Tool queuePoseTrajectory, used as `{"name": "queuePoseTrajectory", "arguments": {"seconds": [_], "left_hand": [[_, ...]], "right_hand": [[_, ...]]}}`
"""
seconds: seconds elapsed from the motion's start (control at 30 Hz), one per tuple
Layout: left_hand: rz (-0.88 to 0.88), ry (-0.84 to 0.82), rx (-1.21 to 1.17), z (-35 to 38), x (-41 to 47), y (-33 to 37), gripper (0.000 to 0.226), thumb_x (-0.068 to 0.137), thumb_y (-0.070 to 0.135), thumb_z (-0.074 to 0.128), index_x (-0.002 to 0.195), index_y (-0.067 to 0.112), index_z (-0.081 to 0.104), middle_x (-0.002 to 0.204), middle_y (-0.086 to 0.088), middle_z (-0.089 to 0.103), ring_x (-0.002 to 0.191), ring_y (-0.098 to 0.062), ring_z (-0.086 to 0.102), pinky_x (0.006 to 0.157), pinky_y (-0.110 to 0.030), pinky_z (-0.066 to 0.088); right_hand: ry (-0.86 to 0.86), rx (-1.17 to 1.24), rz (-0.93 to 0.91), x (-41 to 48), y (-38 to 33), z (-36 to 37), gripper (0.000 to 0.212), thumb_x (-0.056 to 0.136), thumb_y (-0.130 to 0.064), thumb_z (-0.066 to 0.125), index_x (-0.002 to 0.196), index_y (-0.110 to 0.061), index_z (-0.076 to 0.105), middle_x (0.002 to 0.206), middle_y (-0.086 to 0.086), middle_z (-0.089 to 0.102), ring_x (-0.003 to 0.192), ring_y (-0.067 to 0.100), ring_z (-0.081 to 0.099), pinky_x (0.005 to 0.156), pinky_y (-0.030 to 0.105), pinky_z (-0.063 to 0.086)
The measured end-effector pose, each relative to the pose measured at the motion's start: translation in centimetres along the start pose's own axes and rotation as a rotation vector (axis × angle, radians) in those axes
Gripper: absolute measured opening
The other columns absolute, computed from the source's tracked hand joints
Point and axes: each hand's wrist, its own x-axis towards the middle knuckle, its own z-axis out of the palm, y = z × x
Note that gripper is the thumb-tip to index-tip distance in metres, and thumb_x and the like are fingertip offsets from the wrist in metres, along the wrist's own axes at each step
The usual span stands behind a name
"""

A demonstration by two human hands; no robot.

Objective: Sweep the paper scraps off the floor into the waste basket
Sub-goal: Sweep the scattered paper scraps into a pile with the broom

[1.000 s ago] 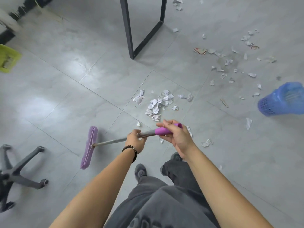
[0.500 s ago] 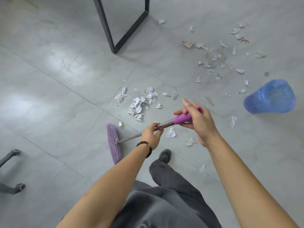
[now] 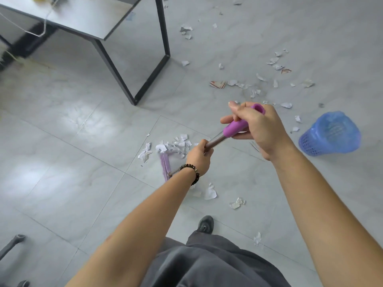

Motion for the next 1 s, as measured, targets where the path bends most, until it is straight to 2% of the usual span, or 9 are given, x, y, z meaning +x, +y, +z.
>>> {"name": "queuePoseTrajectory", "arguments": {"seconds": [0.1, 0.23, 0.33, 0.47, 0.6, 0.7, 0.83, 0.9, 1.0], "left_hand": [[-0.006, 0.062, 0.026, -2.5, 1.0, -0.7, 0.004, 0.098, 0.02, 0.051, 0.095, 0.016, 0.05, 0.071, 0.001, 0.05, 0.062, -0.019, 0.046, 0.055, -0.03, 0.032], [-0.099, 0.141, 0.059, -6.9, 2.5, -5.2, 0.008, 0.097, 0.016, 0.053, 0.103, 0.013, 0.056, 0.077, 0.0, 0.054, 0.071, -0.026, 0.051, 0.053, -0.026, 0.032], [-0.214, 0.185, 0.091, -10.0, 4.2, -9.8, 0.021, 0.094, 0.014, 0.057, 0.115, 0.013, 0.058, 0.1, -0.01, 0.061, 0.089, -0.03, 0.059, 0.072, -0.027, 0.041], [-0.357, 0.194, 0.102, -13.0, 7.8, -15.0, 0.037, 0.095, 0.016, 0.057, 0.131, 0.012, 0.052, 0.129, -0.018, 0.053, 0.108, -0.029, 0.056, 0.095, -0.034, 0.041], [-0.408, 0.141, 0.073, -14.3, 13.2, -17.1, 0.042, 0.096, 0.023, 0.056, 0.137, 0.018, 0.048, 0.14, -0.015, 0.046, 0.12, -0.029, 0.051, 0.1, -0.031, 0.038], [-0.318, 0.008, 0.103, -14.2, 18.0, -16.4, 0.043, 0.096, 0.029, 0.055, 0.138, 0.022, 0.049, 0.135, -0.013, 0.051, 0.119, -0.028, 0.053, 0.097, -0.028, 0.037], [-0.139, -0.154, 0.103, -11.8, 22.9, -11.7, 0.039, 0.097, 0.035, 0.053, 0.135, 0.026, 0.051, 0.128, -0.009, 0.057, 0.112, -0.028, 0.057, 0.088, -0.026, 0.039], [-0.077, -0.213, 0.061, -10.4, 24.3, -8.2, 0.034, 0.097, 0.035, 0.052, 0.13, 0.026, 0.054, 0.122, -0.008, 0.059, 0.105, -0.028, 0.059, 0.083, -0.026, 0.04], [0.021, -0.281, 0.053, -9.0, 26.2, -3.5, 0.023, 0.097, 0.034, 0.052, 0.116, 0.022, 0.055, 0.112, -0.012, 0.059, 0.1, -0.032, 0.058, 0.076, -0.029, 0.041]], "right_hand": [[-0.037, 0.095, 0.036, 2.0, -0.5, 0.5, 0.032, 0.092, -0.036, 0.064, 0.07, -0.015, 0.057, 0.09, 0.009, 0.078, 0.086, 0.029, 0.073, 0.084, 0.049, 0.06], [-0.128, 0.234, 0.137, 4.9, 1.7, 5.1, 0.025, 0.093, -0.03, 0.063, 0.073, -0.017, 0.056, 0.097, 0.008, 0.077, 0.09, 0.029, 0.072, 0.091, 0.05, 0.057], [-0.164, 0.352, 0.246, 6.3, 4.2, 10.1, 0.021, 0.096, -0.023, 0.061, 0.077, -0.017, 0.055, 0.102, 0.011, 0.074, 0.096, 0.028, 0.068, 0.098, 0.048, 0.053], [-0.182, 0.486, 0.374, 9.1, 7.4, 15.6, 0.015, 0.099, -0.019, 0.058, 0.086, -0.012, 0.054, 0.109, 0.012, 0.073, 0.109, 0.024, 0.067, 0.108, 0.046, 0.046], [-0.111, 0.457, 0.435, 14.0, 7.6, 17.9, 0.017, 0.099, -0.024, 0.058, 0.088, -0.011, 0.058, 0.117, 0.014, 0.071, 0.118, 0.024, 0.064, 0.109, 0.044, 0.046], [0.001, 0.383, 0.435, 17.7, 6.4, 17.6, 0.027, 0.099, -0.031, 0.058, 0.077, -0.015, 0.055, 0.115, 0.015, 0.071, 0.112, 0.025, 0.068, 0.103, 0.043, 0.05], [0.222, 0.264, 0.373, 21.1, 2.5, 14.0, 0.033, 0.097, -0.033, 0.059, 0.069, -0.017, 0.051, 0.104, 0.013, 0.074, 0.106, 0.025, 0.071, 0.093, 0.039, 0.056], [0.335, 0.2, 0.322, 21.8, 0.1, 11.7, 0.036, 0.097, -0.033, 0.06, 0.066, -0.018, 0.05, 0.099, 0.013, 0.075, 0.102, 0.026, 0.072, 0.088, 0.039, 0.058], [0.406, 0.096, 0.245, 22.4, -3.1, 8.6, 0.036, 0.097, -0.031, 0.06, 0.064, -0.018, 0.05, 0.093, 0.011, 0.076, 0.098, 0.025, 0.073, 0.083, 0.04, 0.06]]}}
